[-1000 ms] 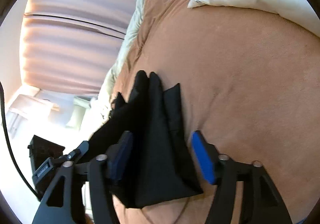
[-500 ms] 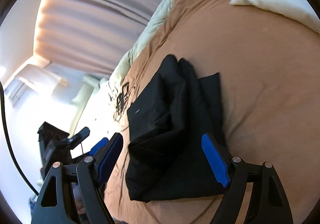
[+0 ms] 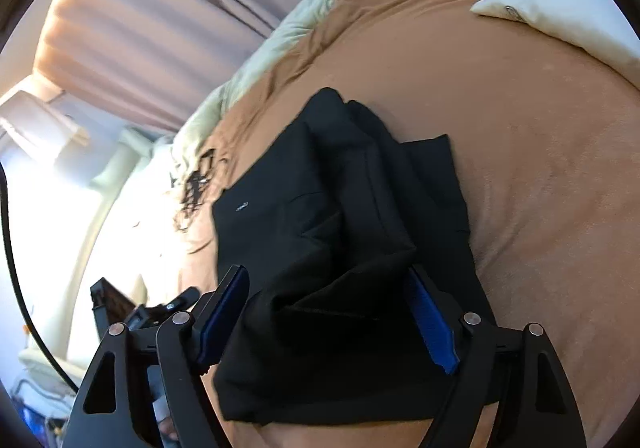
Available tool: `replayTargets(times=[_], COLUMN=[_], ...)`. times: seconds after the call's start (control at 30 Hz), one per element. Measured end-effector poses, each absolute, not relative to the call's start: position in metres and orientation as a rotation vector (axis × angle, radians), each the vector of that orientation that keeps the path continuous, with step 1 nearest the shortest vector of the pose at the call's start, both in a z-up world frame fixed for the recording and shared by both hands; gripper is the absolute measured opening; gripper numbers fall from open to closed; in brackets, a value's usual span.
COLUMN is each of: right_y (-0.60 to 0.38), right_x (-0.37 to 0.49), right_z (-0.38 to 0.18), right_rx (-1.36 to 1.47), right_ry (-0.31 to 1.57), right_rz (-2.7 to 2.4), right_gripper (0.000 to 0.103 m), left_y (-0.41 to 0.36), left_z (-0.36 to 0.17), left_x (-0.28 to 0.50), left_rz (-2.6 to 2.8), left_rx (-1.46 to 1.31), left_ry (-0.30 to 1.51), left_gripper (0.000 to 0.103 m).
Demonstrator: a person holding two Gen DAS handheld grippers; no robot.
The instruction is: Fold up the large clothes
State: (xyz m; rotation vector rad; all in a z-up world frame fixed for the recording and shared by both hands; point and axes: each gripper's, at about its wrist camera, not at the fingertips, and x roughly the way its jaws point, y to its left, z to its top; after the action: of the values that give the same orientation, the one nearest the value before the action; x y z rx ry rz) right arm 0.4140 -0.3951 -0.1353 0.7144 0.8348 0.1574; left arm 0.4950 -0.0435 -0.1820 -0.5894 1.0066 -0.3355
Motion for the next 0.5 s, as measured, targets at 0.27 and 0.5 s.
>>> replayTargets(times=[0.27, 0.5], right_y=[-0.379, -0.384], right_x=[0.412, 0.391], right_z=[-0.131, -0.124], right_rx=[0.615, 0.608], right_ry=[0.833, 0.820], right_rz=[0.074, 0.096], right_gripper=[0.039, 0.016], left_y=[-0.062, -0.077], left_z=[-0.199, -0.189], left_x=[0.500, 0.498], left_rz=[-0.332, -0.380], left_rx=[-0.561, -0.527], left_ry=[1.098, 1.077], left_gripper=[0.078, 0.067])
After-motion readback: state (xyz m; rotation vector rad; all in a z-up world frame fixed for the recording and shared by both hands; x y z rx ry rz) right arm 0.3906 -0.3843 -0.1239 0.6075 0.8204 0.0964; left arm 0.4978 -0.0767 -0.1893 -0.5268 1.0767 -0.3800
